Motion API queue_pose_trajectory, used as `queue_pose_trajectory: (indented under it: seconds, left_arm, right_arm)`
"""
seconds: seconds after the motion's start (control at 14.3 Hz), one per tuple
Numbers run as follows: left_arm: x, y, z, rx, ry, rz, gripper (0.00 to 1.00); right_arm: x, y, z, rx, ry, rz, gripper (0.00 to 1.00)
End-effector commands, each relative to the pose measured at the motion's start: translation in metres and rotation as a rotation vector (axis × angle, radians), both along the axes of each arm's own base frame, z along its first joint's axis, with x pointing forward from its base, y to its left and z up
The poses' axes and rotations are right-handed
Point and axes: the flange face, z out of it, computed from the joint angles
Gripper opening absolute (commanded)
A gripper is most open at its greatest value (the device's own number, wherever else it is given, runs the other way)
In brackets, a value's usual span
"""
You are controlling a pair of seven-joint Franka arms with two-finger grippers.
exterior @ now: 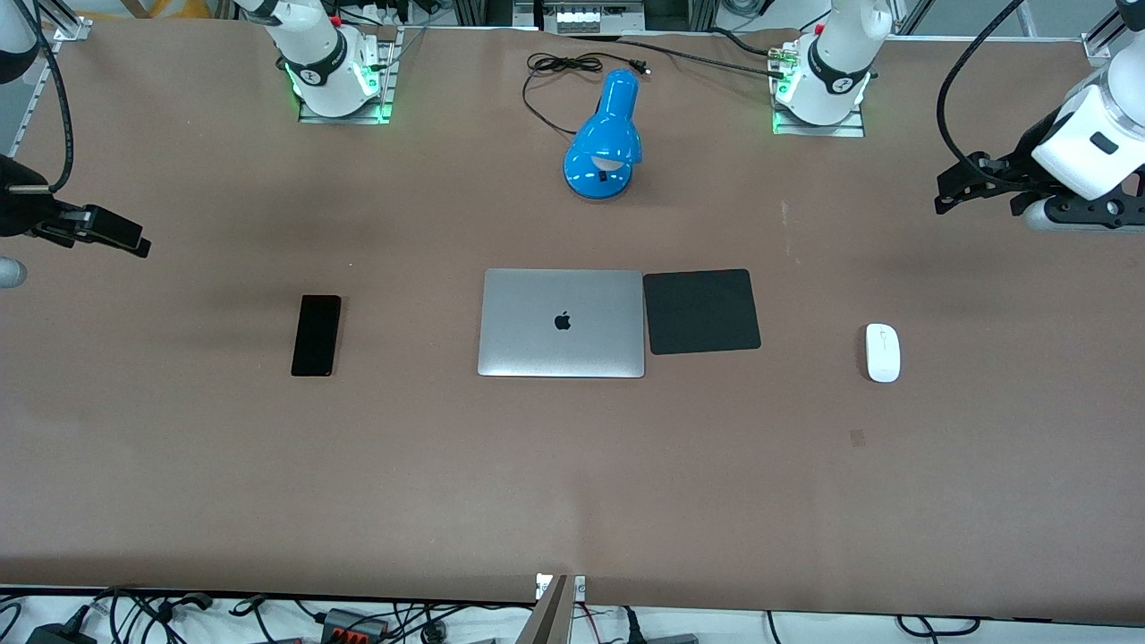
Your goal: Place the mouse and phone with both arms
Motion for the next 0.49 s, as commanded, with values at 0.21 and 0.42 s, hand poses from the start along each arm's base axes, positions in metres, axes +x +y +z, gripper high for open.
queue_pose_trajectory:
  seconds: [0.21,0.42]
  left_arm:
    - [0.005,0.0,0.009,-0.004,-0.003,-0.027,1.0]
    - [0.005,0.0,0.009,-0.004,-0.003,-0.028,1.0]
  right_arm:
    - [0.004,-0.001,0.001,0.001,-0.003,0.01,1.0]
    - [0.009,-0.004,-0.009,0.006,0.008,0.0,1.0]
